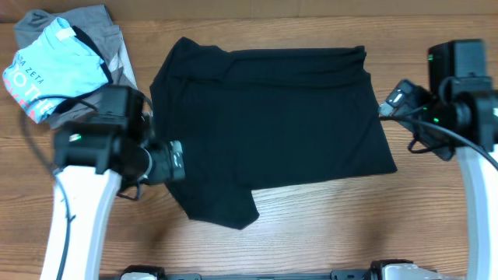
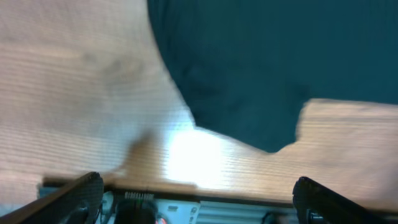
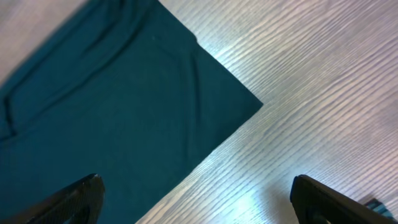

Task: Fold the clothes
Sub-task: 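Smooth the shirt edges with both grippers, left gripper at bottom left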

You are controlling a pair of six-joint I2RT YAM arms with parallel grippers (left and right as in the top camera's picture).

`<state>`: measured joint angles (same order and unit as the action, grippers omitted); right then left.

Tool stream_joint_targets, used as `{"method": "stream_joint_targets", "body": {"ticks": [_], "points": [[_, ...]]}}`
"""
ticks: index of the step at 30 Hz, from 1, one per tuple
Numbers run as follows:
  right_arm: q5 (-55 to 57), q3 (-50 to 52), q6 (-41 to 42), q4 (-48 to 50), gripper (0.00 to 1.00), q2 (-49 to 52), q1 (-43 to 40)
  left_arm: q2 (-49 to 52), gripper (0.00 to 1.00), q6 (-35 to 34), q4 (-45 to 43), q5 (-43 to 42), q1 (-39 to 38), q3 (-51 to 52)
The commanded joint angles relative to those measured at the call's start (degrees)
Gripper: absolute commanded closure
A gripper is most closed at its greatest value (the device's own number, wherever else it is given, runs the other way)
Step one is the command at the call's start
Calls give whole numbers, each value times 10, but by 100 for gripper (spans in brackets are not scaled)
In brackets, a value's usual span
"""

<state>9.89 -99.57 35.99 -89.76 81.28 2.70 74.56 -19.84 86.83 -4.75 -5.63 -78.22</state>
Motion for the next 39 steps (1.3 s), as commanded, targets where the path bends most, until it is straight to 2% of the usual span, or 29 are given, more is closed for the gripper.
{"method": "stream_joint_targets", "body": {"ticks": [1,4,8,12,23,34,37,38,39], "points": [[8,47,-2,33,0,-2,-2,-8,0,-21,-35,-15,-1,92],[8,81,-2,68,0,-1,-2,3,0,-20,-97,-74,-2,185],[8,89,-3,78,0,-1,-2,16,0,-25,-150,-87,-7,250],[10,89,-2,89,0,-1,-2,41,4,-62,-217,-89,-32,309],[18,89,-4,98,0,-1,-2,129,8,-103,-308,-88,-107,329],[31,118,-4,110,0,11,-2,210,20,-104,-346,-84,-107,329],[31,141,-4,122,2,28,-3,210,43,-104,-349,-83,-107,329],[30,144,-5,119,2,38,-5,210,54,-104,-349,-83,-107,329],[22,147,-5,117,2,55,-13,210,71,-103,-350,-82,-107,329]]}}
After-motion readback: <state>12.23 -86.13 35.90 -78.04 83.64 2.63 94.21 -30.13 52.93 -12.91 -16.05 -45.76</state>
